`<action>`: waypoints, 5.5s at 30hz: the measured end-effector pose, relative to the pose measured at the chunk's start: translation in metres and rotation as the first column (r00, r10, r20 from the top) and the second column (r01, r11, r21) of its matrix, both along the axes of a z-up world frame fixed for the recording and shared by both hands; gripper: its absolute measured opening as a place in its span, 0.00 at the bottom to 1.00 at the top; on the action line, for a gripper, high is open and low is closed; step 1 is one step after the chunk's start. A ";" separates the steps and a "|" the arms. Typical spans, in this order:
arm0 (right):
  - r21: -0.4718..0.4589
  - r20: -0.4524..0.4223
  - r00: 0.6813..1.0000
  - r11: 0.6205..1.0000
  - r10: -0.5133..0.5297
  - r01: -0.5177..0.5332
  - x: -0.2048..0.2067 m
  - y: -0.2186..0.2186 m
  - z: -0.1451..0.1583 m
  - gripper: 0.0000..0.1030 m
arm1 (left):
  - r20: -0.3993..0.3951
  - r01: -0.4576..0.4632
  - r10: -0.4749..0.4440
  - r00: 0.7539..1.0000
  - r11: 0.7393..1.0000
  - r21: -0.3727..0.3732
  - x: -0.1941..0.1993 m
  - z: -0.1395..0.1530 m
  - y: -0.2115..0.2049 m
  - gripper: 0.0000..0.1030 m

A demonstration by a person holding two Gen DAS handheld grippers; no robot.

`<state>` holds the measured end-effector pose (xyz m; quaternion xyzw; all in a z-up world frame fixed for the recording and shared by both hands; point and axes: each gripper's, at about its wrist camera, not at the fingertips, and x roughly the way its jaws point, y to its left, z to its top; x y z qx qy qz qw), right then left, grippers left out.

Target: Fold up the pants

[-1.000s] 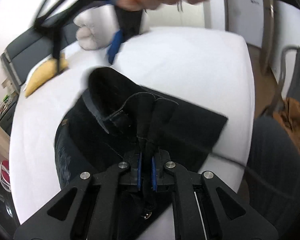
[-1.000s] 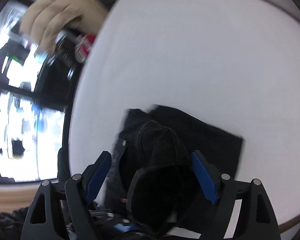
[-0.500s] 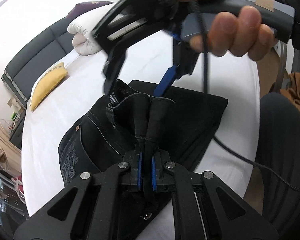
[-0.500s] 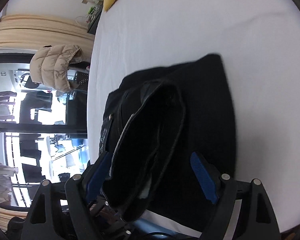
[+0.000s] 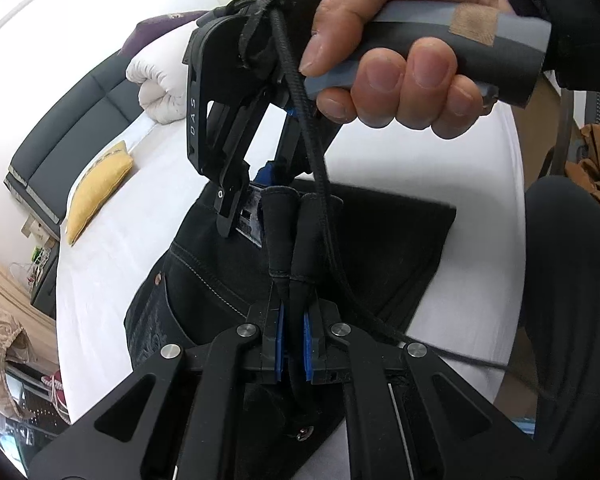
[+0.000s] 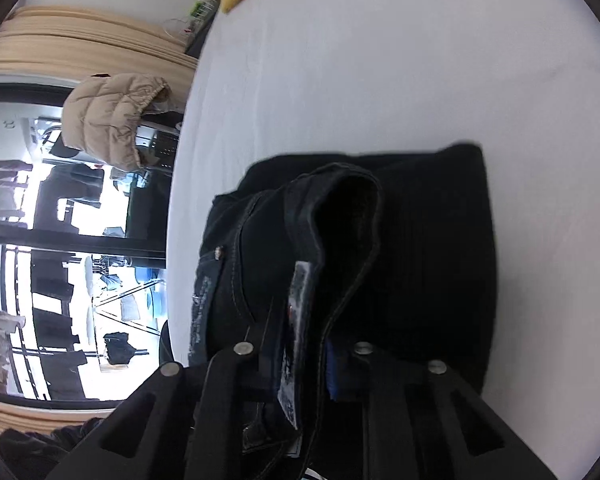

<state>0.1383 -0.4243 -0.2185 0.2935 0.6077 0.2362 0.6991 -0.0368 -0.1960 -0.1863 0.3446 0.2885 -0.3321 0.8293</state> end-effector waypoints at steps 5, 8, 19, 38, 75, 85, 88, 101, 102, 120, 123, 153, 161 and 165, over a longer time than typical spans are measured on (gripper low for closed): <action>-0.025 0.036 0.999 0.999 0.022 -0.021 0.001 -0.018 0.010 0.17 | 0.003 0.022 -0.021 1.000 1.000 -0.014 0.001 0.003 -0.019 0.06; -0.021 0.040 0.999 1.000 0.017 -0.016 0.000 -0.029 0.008 0.17 | -0.001 0.034 -0.034 0.999 0.999 -0.011 0.001 0.002 -0.029 0.05; 0.064 -0.001 0.997 0.995 -0.081 0.081 -0.018 -0.056 -0.039 0.16 | -0.056 0.064 -0.061 0.997 0.997 0.044 -0.001 -0.041 -0.055 0.07; 0.076 0.023 0.969 0.967 -0.246 0.243 -0.069 -0.097 -0.028 0.50 | -0.542 -0.458 0.258 0.800 0.846 -0.272 0.104 0.024 0.118 0.25; -0.243 0.062 0.998 0.970 -0.004 0.019 -0.047 -0.031 -0.018 0.38 | -0.718 -0.551 0.342 0.607 0.832 -0.069 0.172 -0.058 0.093 0.59; -0.464 0.152 0.986 0.886 0.064 0.014 -0.056 0.005 0.000 0.27 | -0.708 -0.552 0.331 0.623 0.828 -0.100 0.174 -0.052 0.091 0.26; -0.534 0.186 0.978 0.845 0.094 0.021 -0.060 0.019 0.008 0.23 | -0.715 -0.568 0.328 0.617 0.814 -0.117 0.173 -0.050 0.096 0.22; -0.504 0.313 0.944 0.860 0.100 0.076 -0.061 0.053 0.057 0.18 | -0.699 -0.618 0.315 0.641 0.753 -0.227 0.179 -0.001 0.154 0.17; -0.490 0.322 0.942 0.868 0.099 0.076 -0.056 0.057 0.060 0.18 | -0.692 -0.623 0.319 0.647 0.745 -0.238 0.186 0.005 0.165 0.17; -0.167 0.252 0.968 0.986 0.017 0.026 0.142 0.155 0.004 0.18 | -0.632 -0.683 0.441 0.637 0.703 -0.199 0.345 -0.032 0.287 0.20; -0.124 0.197 0.980 0.991 -0.032 0.058 0.148 0.146 -0.025 0.23 | -0.653 -0.704 0.449 0.610 0.685 -0.187 0.358 -0.058 0.298 0.26; -0.103 0.768 0.564 0.811 -0.303 0.576 -0.090 0.114 0.154 1.00 | 0.139 -0.596 0.775 0.617 0.574 -0.562 0.051 0.162 0.326 1.00; -0.061 0.905 0.369 0.795 -0.212 0.604 -0.164 0.137 0.244 1.00 | 0.130 -0.635 0.785 0.606 0.576 -0.515 -0.001 0.223 0.326 1.00; -0.101 0.925 0.351 0.797 -0.145 0.596 -0.188 0.153 0.269 1.00 | 0.025 -0.675 0.774 0.632 0.566 -0.473 -0.020 0.235 0.328 1.00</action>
